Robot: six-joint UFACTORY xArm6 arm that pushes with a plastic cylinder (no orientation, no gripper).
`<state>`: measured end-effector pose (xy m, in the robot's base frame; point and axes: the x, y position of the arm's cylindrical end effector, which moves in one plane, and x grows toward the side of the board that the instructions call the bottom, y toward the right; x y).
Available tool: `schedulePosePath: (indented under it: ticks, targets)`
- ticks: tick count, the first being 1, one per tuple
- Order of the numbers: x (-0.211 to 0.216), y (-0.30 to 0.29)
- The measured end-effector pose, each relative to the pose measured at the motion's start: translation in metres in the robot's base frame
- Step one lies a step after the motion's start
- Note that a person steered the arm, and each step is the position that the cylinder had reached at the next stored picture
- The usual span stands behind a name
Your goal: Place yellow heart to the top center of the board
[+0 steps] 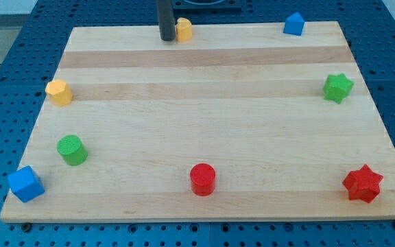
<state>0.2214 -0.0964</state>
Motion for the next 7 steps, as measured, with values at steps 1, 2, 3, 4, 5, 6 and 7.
schedulePosePath:
  ticks: [1, 2, 3, 4, 5, 6, 7]
  targets:
    - [-0.03, -0.028]
    - [-0.028, -0.014]
    - [-0.023, 0.016]
    - [-0.023, 0.045]
    - [-0.022, 0.076]
    - [-0.023, 0.083]
    - [0.009, 0.019]
